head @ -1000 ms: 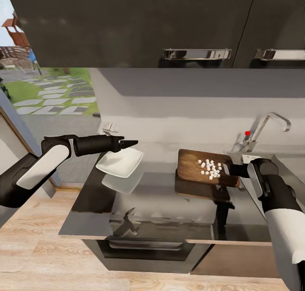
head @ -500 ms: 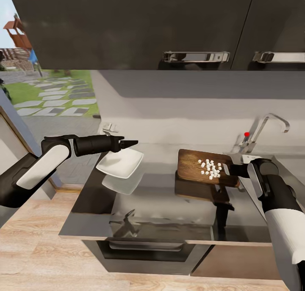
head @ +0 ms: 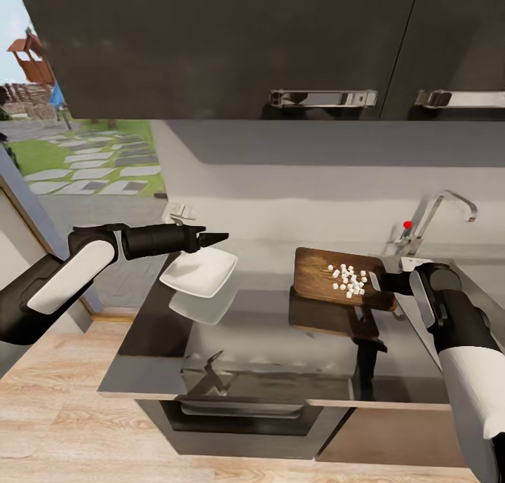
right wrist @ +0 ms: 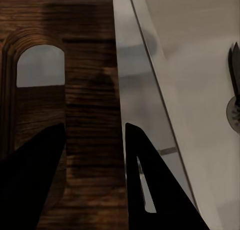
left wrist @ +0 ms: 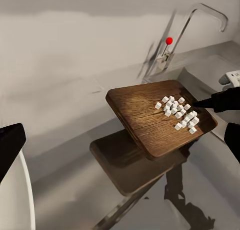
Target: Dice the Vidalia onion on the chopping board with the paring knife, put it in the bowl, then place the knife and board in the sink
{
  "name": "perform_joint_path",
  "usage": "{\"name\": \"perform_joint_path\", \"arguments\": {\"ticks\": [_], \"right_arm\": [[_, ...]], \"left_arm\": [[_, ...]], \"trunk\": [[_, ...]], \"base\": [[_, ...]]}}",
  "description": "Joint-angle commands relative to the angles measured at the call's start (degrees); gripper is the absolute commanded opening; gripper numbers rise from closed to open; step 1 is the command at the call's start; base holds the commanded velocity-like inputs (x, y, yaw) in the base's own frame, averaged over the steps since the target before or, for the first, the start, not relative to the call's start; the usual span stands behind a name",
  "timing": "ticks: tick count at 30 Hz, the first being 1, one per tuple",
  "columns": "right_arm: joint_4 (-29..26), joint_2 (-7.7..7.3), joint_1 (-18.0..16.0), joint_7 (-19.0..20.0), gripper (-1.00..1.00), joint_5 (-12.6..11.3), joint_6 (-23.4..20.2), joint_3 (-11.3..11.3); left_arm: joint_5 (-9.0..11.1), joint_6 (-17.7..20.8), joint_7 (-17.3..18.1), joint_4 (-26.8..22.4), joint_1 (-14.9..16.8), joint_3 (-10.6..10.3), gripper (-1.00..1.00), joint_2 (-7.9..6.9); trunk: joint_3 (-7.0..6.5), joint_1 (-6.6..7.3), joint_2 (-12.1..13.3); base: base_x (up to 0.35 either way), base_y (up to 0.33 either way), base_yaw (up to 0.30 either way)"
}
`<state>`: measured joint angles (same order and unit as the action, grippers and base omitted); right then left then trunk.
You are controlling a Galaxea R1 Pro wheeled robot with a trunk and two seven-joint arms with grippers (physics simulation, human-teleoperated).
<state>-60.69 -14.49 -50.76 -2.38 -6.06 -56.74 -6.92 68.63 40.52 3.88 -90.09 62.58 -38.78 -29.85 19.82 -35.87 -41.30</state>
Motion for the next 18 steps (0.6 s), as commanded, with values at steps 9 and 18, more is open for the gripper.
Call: {"name": "perform_joint_path", "arguments": {"ticks": [9, 18], "right_arm": [[0.0, -0.01, 0.0, -0.3, -1.00, -0.5, -0.2, 0.0], [0.0, -0.01, 0.0, -0.3, -1.00, -0.5, -0.2, 0.0]], "left_arm": [[-0.1, 0.1, 0.2, 0.0, 0.1, -0.1, 1.00, -0.04], [0.0, 0.1, 0.2, 0.0, 0.1, -0.1, 1.00, -0.04]], "trunk": [[-0.26, -0.02, -0.1], [-0.61, -0.02, -0.1]], "base": [[0.000, 0.006, 0.000], [0.000, 0.086, 0.000]]}}
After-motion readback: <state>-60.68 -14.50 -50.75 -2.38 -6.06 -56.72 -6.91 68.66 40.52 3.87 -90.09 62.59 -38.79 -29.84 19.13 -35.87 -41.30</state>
